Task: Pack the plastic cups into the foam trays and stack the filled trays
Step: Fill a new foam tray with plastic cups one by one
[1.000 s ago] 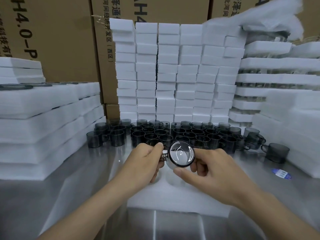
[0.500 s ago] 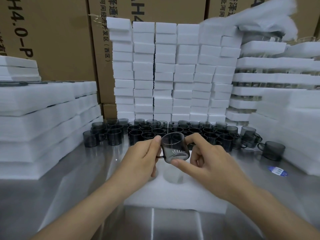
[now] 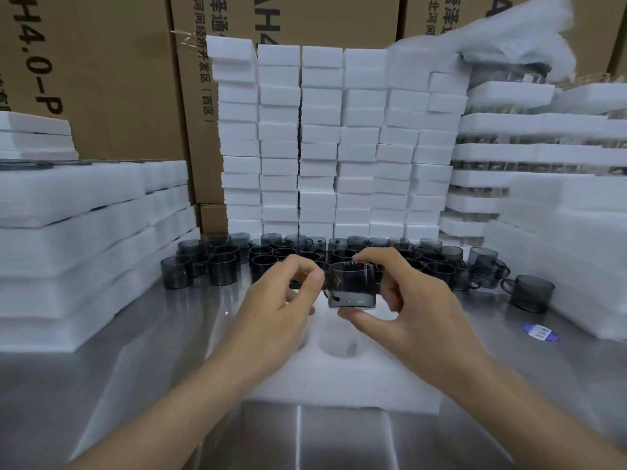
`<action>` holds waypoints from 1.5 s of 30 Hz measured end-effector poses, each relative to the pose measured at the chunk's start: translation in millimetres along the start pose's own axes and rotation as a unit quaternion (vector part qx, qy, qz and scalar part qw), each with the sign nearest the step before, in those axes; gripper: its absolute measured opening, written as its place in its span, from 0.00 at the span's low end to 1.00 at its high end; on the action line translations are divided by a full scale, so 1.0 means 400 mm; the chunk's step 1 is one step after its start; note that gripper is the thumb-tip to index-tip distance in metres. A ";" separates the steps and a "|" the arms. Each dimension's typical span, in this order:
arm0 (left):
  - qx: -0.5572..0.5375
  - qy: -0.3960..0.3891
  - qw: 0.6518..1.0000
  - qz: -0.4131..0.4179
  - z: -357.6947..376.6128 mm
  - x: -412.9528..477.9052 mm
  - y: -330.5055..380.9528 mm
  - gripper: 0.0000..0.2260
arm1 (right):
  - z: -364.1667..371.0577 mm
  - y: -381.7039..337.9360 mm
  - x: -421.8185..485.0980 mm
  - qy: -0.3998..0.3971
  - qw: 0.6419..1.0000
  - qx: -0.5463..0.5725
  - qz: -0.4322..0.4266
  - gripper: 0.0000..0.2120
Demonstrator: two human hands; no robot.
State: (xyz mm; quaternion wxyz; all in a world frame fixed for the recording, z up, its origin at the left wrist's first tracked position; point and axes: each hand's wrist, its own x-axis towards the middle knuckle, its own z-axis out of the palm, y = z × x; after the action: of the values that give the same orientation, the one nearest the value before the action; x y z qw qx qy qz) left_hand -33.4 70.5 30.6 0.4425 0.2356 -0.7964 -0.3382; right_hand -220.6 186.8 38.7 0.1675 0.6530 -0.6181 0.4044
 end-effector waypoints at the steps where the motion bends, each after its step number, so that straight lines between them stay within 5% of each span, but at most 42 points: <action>1: 0.001 -0.004 1.000 0.007 -0.001 -0.001 0.004 0.08 | 0.001 0.001 0.001 0.014 1.000 -0.002 -0.011 0.28; 8: -0.025 -0.067 0.997 0.039 -0.009 -0.016 0.043 0.16 | 0.011 0.008 0.006 0.071 0.994 0.025 -0.081 0.27; 14: -0.059 -0.147 0.987 0.032 -0.017 -0.020 0.077 0.16 | 0.012 -0.001 0.009 0.037 0.991 0.052 -0.120 0.28; 23: -0.158 -0.133 0.977 -0.062 -0.036 -0.002 0.065 0.27 | 0.016 -0.001 0.007 0.039 0.987 0.144 -0.060 0.40; 28: -0.151 -0.085 0.981 -0.091 -0.025 0.007 0.059 0.16 | 0.015 0.003 0.005 0.042 0.987 0.153 -0.039 0.44; 42: -0.101 -0.077 0.992 -0.011 -0.007 0.000 0.056 0.16 | -0.001 -0.014 0.010 -0.018 0.993 0.082 -0.080 0.43; 45: -0.132 -0.055 0.990 -0.021 -0.009 0.006 0.047 0.19 | -0.016 -0.011 0.011 -0.054 0.990 0.113 -0.064 0.34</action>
State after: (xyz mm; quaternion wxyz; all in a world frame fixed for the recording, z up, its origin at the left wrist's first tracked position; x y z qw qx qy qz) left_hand -32.9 80.2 47.4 0.4184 0.1733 -0.7627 -0.4617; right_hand -219.1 189.4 47.0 0.0840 0.7271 -0.5332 0.4242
